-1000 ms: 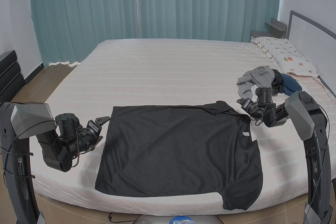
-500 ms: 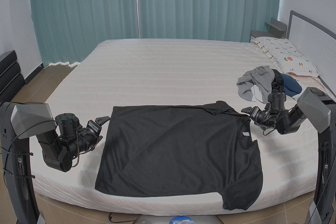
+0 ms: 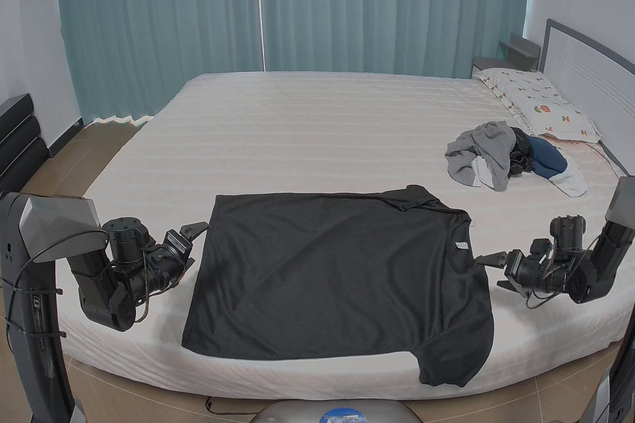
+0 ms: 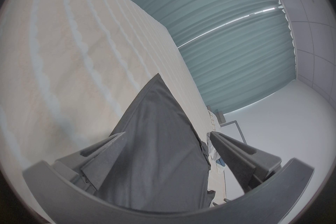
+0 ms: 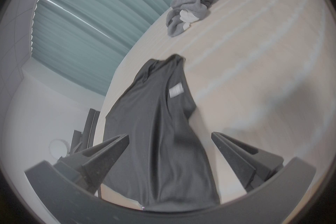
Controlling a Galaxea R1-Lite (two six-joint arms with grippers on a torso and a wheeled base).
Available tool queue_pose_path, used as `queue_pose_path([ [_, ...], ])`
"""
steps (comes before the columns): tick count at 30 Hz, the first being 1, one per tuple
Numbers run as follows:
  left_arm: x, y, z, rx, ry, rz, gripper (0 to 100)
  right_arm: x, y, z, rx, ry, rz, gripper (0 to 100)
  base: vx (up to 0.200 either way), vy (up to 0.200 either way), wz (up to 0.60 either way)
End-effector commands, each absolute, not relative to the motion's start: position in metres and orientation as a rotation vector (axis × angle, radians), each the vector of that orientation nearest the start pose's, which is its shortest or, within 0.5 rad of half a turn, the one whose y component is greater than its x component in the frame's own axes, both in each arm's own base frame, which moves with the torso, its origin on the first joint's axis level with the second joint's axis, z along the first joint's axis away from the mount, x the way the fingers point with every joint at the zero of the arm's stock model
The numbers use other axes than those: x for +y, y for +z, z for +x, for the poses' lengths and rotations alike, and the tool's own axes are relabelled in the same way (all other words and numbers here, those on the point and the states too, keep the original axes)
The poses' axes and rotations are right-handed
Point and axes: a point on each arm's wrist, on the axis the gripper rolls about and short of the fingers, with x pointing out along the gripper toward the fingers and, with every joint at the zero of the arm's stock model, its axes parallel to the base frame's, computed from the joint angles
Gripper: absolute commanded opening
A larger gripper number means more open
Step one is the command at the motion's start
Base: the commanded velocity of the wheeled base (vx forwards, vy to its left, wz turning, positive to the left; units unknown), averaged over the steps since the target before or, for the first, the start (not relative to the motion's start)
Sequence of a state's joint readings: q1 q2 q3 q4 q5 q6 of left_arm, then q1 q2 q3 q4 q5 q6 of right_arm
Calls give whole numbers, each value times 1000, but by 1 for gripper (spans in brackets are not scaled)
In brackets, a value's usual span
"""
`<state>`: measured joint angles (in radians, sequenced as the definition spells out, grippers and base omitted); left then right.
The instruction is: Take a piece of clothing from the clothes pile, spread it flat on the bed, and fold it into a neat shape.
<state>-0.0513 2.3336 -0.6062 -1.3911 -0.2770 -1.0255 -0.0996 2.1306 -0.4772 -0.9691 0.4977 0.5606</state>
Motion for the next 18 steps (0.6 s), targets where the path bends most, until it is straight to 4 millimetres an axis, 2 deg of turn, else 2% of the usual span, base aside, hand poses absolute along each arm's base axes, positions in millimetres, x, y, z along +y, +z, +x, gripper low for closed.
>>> queue_pose_path([
  [1, -28, 8, 331, 487, -143, -985, 100, -17, 30, 243, 709, 238, 727, 100, -200, 0, 0],
  [2, -28, 8, 331, 487, -143, -985, 100, -17, 30, 243, 709, 238, 727, 100, -200, 0, 0],
  [3, -28, 12, 321, 497, -140, -979, 100, -17, 28, 234, 709, 240, 729, 100, 0, 0, 0],
  [7, -27, 10, 302, 549, -117, -966, 100, -13, 25, 223, 711, 254, 735, 100, 0, 0, 0],
  [13, -32, 2, 289, 603, -92, -948, 100, -7, 20, 216, 737, 274, 736, 100, 0, 0, 0],
  [18, -44, 1, 282, 638, -115, -934, 100, -7, 21, 214, 740, 272, 739, 100, 0, 0, 0],
])
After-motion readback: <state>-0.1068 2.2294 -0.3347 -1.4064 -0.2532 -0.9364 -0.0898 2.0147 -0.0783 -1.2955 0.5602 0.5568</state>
